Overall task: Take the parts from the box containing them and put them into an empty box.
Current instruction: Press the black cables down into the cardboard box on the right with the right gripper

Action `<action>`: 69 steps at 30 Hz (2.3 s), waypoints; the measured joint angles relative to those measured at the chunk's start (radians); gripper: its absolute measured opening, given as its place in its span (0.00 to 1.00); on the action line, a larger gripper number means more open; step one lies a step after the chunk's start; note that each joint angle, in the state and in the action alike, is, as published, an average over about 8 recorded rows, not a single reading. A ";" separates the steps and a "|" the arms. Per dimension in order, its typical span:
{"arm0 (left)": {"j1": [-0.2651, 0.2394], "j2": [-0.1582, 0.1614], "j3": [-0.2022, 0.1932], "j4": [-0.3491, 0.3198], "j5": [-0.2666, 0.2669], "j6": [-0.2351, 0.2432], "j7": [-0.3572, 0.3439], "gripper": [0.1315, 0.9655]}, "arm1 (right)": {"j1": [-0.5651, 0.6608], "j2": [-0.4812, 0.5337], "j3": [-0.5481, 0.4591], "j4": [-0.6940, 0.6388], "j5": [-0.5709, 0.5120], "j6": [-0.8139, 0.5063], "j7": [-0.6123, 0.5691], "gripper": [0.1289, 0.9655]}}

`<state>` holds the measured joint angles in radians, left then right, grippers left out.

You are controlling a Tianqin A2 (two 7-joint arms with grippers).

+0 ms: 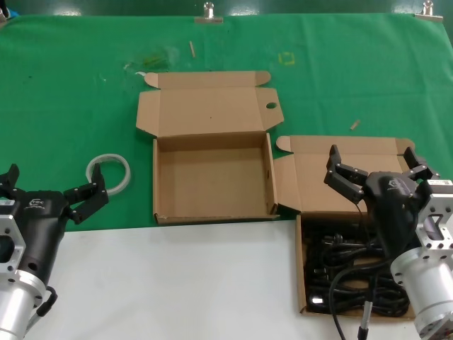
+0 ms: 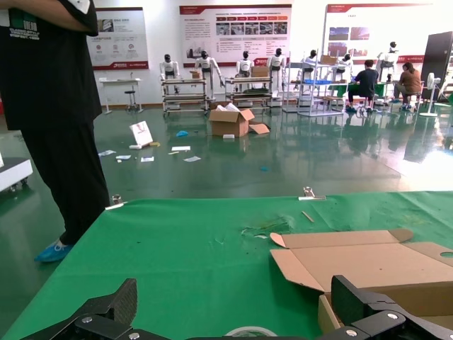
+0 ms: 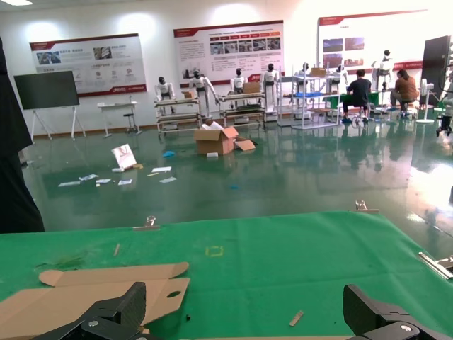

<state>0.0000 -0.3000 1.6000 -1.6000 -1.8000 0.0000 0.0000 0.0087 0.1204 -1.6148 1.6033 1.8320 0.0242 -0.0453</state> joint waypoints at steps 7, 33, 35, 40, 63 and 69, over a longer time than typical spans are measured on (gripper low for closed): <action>0.000 0.000 0.000 0.000 0.000 0.000 0.000 1.00 | 0.000 0.000 0.000 0.000 0.000 0.000 0.000 1.00; 0.000 0.000 0.000 0.000 0.000 0.000 0.000 1.00 | 0.000 0.000 0.000 0.000 0.000 0.000 0.000 1.00; 0.000 0.000 0.000 0.000 0.000 0.000 0.000 1.00 | 0.000 0.000 0.000 0.000 0.000 0.000 0.000 1.00; 0.000 0.000 0.000 0.000 0.000 0.000 0.000 1.00 | 0.000 0.000 0.000 0.000 0.000 0.000 0.000 1.00; 0.000 0.000 0.000 0.000 0.000 0.000 0.000 1.00 | 0.093 -0.001 -0.160 -0.098 0.163 0.331 -0.258 1.00; 0.000 0.000 0.000 0.000 0.000 0.000 -0.001 1.00 | 0.083 -0.001 -0.170 -0.095 0.175 0.341 -0.261 1.00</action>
<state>0.0000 -0.3000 1.6000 -1.6000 -1.7998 0.0000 -0.0006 0.0913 0.1193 -1.7849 1.5080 2.0068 0.3654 -0.3067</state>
